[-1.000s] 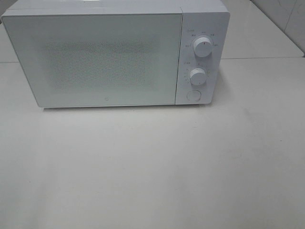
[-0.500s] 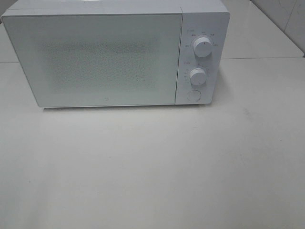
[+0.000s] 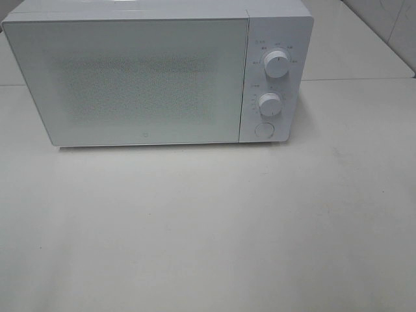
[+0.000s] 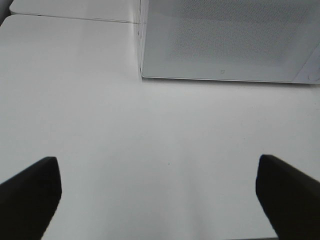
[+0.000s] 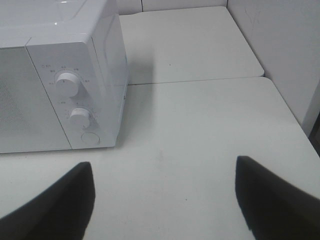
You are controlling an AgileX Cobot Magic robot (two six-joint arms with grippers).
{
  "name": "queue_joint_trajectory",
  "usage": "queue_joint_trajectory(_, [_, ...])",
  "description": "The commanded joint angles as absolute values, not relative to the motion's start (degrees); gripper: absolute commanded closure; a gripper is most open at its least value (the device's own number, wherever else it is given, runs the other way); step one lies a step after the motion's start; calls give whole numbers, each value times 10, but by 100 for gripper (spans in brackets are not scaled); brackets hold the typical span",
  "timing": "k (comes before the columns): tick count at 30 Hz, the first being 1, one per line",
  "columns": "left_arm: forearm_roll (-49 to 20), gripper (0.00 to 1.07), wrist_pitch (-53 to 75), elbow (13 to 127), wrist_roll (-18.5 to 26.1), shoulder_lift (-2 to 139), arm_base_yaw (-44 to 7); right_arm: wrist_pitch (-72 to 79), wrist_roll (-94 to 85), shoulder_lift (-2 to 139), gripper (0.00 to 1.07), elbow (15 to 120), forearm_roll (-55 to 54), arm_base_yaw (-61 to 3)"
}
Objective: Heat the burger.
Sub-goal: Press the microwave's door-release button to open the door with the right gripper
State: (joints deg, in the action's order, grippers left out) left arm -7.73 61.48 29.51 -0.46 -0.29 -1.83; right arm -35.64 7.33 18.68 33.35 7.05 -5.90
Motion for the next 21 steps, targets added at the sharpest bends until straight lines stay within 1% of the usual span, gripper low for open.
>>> queue_joint_trajectory(1, [-79, 9, 609, 295, -9, -11, -16, -302, 65, 227, 31, 336, 72, -57])
queue_joint_trajectory(2, [-79, 9, 609, 295, -9, -11, -16, -302, 65, 227, 31, 336, 72, -57])
queue_joint_trajectory(4, [-79, 9, 609, 295, -9, -11, -16, -255, 70, 286, 31, 336, 72, -57])
queue_joint_trajectory(10, [-79, 9, 609, 295, -9, -11, -16, -206, 74, 345, 31, 336, 72, -57])
queue_joint_trajectory(12, [-79, 9, 609, 295, -9, -11, -16, -132, 91, 400, 32, 324, 77, -57])
queue_joint_trajectory(15, [-79, 9, 609, 295, -9, -11, -16, -111, 97, 412, 33, 317, 78, -57])
queue_joint_trajectory(17, [-79, 9, 609, 295, -9, -11, -16, -29, 118, 446, 35, 290, 78, -57])
queue_joint_trajectory(18, [-79, 9, 609, 295, -9, -11, -16, -29, 118, 446, 35, 290, 78, -57])
queue_joint_trajectory(20, [-79, 9, 609, 295, -9, -11, -16, 85, 146, 491, 40, 252, 78, -57])
queue_joint_trajectory(21, [-79, 9, 609, 295, -9, -11, -16, 85, 146, 491, 40, 252, 78, -57])
